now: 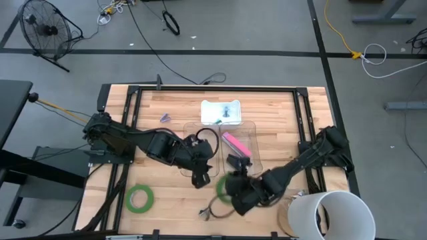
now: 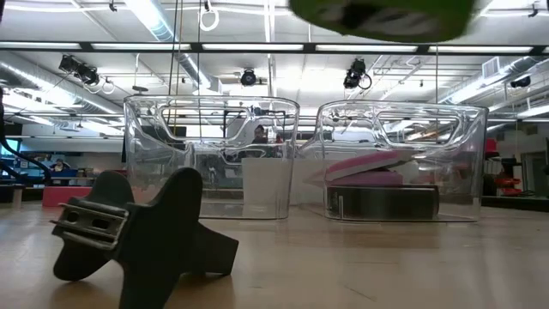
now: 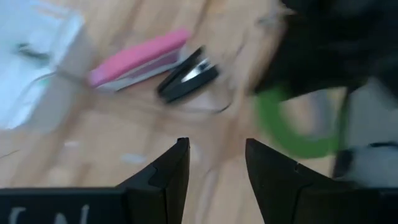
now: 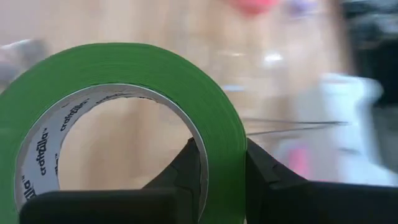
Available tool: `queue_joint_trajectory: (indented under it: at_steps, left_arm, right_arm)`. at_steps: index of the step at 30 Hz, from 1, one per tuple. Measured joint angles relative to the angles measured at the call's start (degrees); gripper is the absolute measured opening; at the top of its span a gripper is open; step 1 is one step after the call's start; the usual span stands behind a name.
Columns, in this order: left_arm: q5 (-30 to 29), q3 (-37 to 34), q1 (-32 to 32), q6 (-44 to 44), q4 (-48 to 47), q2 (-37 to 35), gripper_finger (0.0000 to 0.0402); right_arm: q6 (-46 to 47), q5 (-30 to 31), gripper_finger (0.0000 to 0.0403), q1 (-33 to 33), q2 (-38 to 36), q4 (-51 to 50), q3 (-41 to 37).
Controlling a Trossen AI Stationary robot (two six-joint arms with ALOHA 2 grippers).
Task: Pick and place Stapler, Stapler remover, tape
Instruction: Put the right green tape into the left transparent bin
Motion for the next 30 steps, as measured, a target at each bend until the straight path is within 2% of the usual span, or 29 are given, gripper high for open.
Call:
queue_joint_trajectory:
  at_steps: [2, 8, 20, 30]
  left_arm:
    - [1.94, 0.00, 0.51, -0.55, 3.69, -0.02, 0.0160]
    - [6.58, 0.00, 2.49, -5.53, 9.44, -0.01, 0.0160]
    - [6.28, 0.02, 4.98, -8.07, 10.04, -0.05, 0.0161]
    - [6.23, 0.04, 4.91, -5.20, 12.87, -0.28, 0.0161]
  right_arm:
    - [0.78, 5.01, 0.0062, -0.97, 0.00, -3.20, 1.73]
    - [0.71, 12.78, 0.0062, -2.76, -0.57, -8.53, 3.86]
    - [-0.27, 20.30, 0.0062, -3.55, -9.39, -9.61, 3.93]
    - [-8.01, 23.16, 0.0061, -4.04, -10.62, -4.10, 3.86]
